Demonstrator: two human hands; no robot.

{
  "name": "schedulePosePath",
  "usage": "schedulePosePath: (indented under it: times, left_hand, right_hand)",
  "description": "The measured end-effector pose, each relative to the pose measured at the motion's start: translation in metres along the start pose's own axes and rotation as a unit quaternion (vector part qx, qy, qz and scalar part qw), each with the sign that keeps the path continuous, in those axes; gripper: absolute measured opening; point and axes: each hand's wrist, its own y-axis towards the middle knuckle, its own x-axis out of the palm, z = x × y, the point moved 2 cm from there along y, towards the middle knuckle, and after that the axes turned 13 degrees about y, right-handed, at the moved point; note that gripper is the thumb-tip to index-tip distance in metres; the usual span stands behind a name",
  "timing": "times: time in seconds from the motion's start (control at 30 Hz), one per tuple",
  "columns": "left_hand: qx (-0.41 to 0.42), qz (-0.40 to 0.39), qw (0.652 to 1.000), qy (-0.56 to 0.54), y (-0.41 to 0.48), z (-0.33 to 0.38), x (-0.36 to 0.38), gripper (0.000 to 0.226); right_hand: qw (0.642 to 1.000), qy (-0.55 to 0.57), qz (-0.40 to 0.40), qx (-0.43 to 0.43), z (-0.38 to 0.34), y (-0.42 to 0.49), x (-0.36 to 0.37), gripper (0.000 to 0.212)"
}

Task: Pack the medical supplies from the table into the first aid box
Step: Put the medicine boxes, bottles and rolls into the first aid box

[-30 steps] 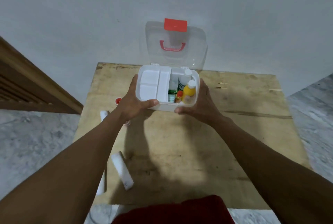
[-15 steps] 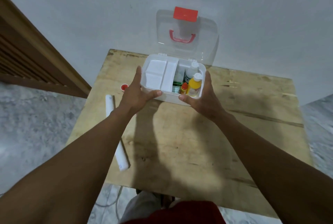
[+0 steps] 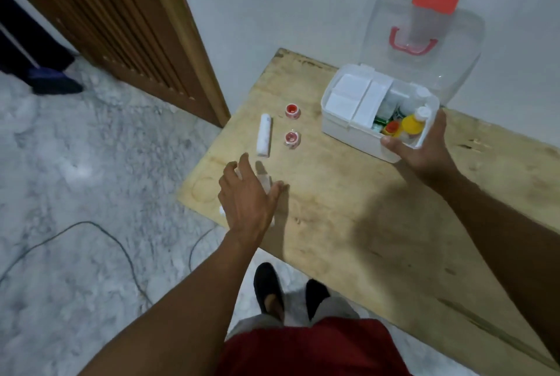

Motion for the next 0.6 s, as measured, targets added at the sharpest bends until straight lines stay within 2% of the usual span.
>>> schedulePosePath:
  times: [0.1, 0.27, 0.43, 0.6]
  left_hand:
    - [-0.049, -0.030, 0.997, 0.052, -0.005, -0.011, -0.003, 0.095]
    - [-0.041, -0.040, 0.997, 0.043, -0.007, -0.013, -0.005, 0.063]
    - [-0.056, -0.075, 0.995, 0.027, -0.007, -0.010, -0.001, 0.053]
    - [-0.052, -0.076, 0.990, 0.105, -0.009, -0.006, -0.008, 0.039]
  right_hand:
    - [1.000, -0.013, -0.019, 0.020, -0.001, 0.000, -0.002, 0.095]
    - [0.999, -0.016, -0.024, 0.032, 0.001, 0.004, -0.005, 0.105]
    - [0.997, -0.027, -0.006, 0.069, 0.007, 0.007, -0.005, 0.117]
    - [0.995, -0.036, -0.004, 0.096, 0.013, 0.009, -0.006, 0.130]
